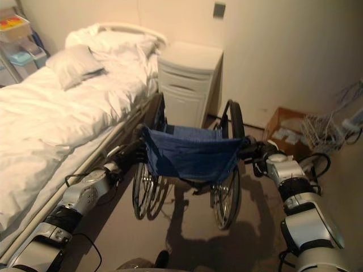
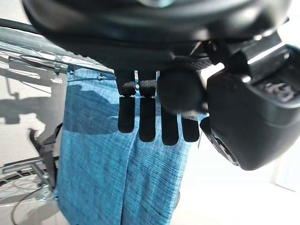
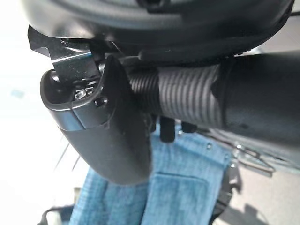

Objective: Push the wheelchair next to the bed

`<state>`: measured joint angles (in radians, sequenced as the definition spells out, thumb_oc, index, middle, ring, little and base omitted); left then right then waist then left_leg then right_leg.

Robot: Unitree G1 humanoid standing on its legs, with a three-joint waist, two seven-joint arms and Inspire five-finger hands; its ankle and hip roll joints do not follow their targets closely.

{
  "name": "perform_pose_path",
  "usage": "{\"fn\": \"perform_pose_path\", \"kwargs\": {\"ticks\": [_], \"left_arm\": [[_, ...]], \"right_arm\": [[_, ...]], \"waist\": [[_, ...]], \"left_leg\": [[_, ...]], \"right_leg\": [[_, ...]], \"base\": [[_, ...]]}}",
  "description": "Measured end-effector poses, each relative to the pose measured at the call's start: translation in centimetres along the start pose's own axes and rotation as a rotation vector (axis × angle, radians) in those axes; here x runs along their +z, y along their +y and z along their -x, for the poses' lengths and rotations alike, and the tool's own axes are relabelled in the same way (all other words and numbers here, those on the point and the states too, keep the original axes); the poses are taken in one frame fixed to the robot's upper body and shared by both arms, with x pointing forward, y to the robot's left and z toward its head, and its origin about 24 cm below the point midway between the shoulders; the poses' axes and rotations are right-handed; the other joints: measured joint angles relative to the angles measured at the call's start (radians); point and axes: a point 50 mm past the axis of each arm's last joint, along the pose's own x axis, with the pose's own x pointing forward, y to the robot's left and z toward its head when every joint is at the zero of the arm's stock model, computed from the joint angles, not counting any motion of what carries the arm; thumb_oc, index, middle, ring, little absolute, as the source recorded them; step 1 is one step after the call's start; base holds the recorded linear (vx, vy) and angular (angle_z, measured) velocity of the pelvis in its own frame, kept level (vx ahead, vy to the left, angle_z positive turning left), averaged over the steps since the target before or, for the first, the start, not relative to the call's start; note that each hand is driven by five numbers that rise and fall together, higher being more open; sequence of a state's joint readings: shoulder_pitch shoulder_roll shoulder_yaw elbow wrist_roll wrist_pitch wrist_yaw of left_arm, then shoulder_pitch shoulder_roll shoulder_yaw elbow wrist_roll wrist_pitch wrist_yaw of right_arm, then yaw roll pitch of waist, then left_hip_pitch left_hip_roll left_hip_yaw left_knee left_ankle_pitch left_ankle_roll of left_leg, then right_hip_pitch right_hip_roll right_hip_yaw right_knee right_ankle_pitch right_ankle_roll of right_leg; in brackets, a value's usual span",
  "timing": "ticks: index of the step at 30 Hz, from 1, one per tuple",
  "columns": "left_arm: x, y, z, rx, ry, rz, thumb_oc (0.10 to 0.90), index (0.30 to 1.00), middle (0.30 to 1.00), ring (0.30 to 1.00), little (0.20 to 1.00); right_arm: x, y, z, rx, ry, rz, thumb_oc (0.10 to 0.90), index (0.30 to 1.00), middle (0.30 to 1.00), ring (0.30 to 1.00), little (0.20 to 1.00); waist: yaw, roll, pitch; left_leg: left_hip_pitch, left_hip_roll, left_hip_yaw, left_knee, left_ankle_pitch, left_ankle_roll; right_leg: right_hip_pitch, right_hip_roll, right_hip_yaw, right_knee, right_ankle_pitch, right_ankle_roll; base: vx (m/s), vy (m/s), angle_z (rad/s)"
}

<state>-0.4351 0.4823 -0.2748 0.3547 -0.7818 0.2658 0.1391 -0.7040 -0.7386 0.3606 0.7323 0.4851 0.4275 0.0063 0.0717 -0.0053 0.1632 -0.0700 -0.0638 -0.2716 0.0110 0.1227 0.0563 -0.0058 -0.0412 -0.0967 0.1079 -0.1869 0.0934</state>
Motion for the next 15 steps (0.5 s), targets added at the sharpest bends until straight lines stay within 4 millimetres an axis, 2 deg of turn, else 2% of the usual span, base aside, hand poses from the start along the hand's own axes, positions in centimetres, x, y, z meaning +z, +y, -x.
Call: {"fn": "perform_pose_path", "kwargs": {"ticks": [1, 2, 3, 4, 5, 6, 7, 10, 13, 15], "left_arm": [[0.4, 0.1, 0.0, 0.003, -0.015, -0.005, 0.400, 0.300, 0.300, 0.300, 0.300], [1.3, 0.2, -0.2, 0.014, -0.040, -0.006, 0.400, 0.300, 0.300, 0.300, 0.300], [1.7, 0.3, -0.3, 0.021, -0.050, -0.004, 0.400, 0.300, 0.300, 0.300, 0.300], [1.6, 0.1, -0.5, 0.023, -0.045, 0.006, 0.400, 0.300, 0.300, 0.300, 0.300], [1.4, -0.1, -0.5, 0.017, -0.038, 0.009, 0.400, 0.300, 0.300, 0.300, 0.300], [1.2, -0.4, -0.5, 0.013, -0.031, 0.014, 0.400, 0.300, 0.300, 0.300, 0.300], [1.1, -1.1, -0.7, -0.010, -0.027, 0.024, 0.400, 0.300, 0.300, 0.300, 0.300], [0.8, -2.2, -0.7, -0.035, -0.018, 0.033, 0.400, 0.300, 0.300, 0.300, 0.300], [0.6, -2.8, -0.7, -0.048, -0.005, 0.041, 0.400, 0.300, 0.300, 0.300, 0.300], [0.4, -3.0, -0.7, -0.054, 0.007, 0.037, 0.400, 0.300, 0.300, 0.300, 0.300]], "right_arm": [[0.2, 0.1, 0.1, 0.002, -0.010, -0.004, 0.400, 0.300, 0.300, 0.300, 0.300], [0.4, 0.4, 0.3, 0.005, -0.020, -0.025, 0.400, 0.300, 0.300, 0.300, 0.300], [0.3, 0.5, 0.4, 0.005, -0.015, -0.040, 0.400, 0.300, 0.300, 0.300, 0.300], [0.2, 0.5, 0.3, 0.001, -0.006, -0.054, 0.400, 0.300, 0.300, 0.300, 0.300], [0.3, 0.2, 0.4, -0.008, -0.007, -0.052, 0.400, 0.300, 0.300, 0.300, 0.300], [0.3, -0.2, 0.5, -0.018, -0.008, -0.047, 0.400, 0.300, 0.300, 0.300, 0.300], [0.2, -0.7, 0.5, -0.034, 0.001, -0.043, 0.400, 0.300, 0.300, 0.300, 0.300], [0.1, -1.7, 0.7, -0.062, 0.007, -0.033, 0.400, 0.300, 0.300, 0.300, 0.300], [0.1, -2.2, 0.8, -0.080, 0.008, -0.015, 0.400, 0.300, 0.300, 0.300, 0.300], [0.1, -2.6, 0.9, -0.095, 0.008, 0.003, 0.400, 0.300, 0.300, 0.300, 0.300]], "waist": [[-0.007, -0.012, 0.000], [-0.048, -0.036, 0.008], [-0.076, -0.077, 0.007], [-0.088, -0.107, 0.025], [-0.073, -0.092, 0.036], [-0.076, -0.066, 0.036], [-0.083, -0.053, 0.041], [-0.085, -0.044, 0.044], [-0.103, -0.040, 0.044], [-0.114, -0.040, 0.044]], "left_leg": [[-0.016, -0.004, 0.001, 0.005, -0.001, -0.012], [-0.038, 0.006, 0.024, -0.019, -0.037, -0.060], [-0.031, 0.004, 0.062, -0.036, -0.055, -0.086], [-0.031, 0.002, 0.130, 0.046, -0.056, -0.075], [-0.020, 0.024, 0.169, 0.118, -0.065, -0.072], [-0.006, 0.050, 0.164, 0.112, -0.088, -0.067], [0.007, 0.060, 0.168, 0.078, -0.083, -0.065], [0.010, 0.067, 0.180, 0.035, -0.061, -0.069], [0.027, 0.089, 0.264, -0.019, -0.075, -0.084], [0.031, 0.097, 0.315, 0.000, -0.078, -0.078]], "right_leg": [[0.015, 0.005, 0.017, -0.059, 0.061, 0.023], [0.043, 0.023, 0.040, -0.097, 0.134, 0.033], [0.062, -0.002, 0.038, -0.113, 0.152, -0.033], [0.107, -0.043, -0.046, -0.164, 0.182, -0.027], [0.126, -0.036, -0.084, -0.174, 0.193, -0.018], [0.132, -0.013, -0.083, -0.169, 0.190, -0.017], [0.149, -0.004, -0.098, -0.174, 0.189, -0.018], [0.162, 0.009, -0.097, -0.196, 0.189, -0.021], [0.172, -0.008, -0.150, -0.196, 0.186, -0.026], [0.181, -0.031, -0.177, -0.196, 0.183, -0.026]], "base": [[0.04, -0.264, 0.83], [0.05, -0.290, 1.11], [0.08, -0.287, 1.37], [0.06, -0.242, 0.72], [0.05, -0.222, 0.34], [0.03, -0.144, 0.20], [0.03, -0.159, 0.38], [0.04, -0.145, 0.38], [0.03, -0.034, 0.36], [0.02, 0.006, 0.25]]}}
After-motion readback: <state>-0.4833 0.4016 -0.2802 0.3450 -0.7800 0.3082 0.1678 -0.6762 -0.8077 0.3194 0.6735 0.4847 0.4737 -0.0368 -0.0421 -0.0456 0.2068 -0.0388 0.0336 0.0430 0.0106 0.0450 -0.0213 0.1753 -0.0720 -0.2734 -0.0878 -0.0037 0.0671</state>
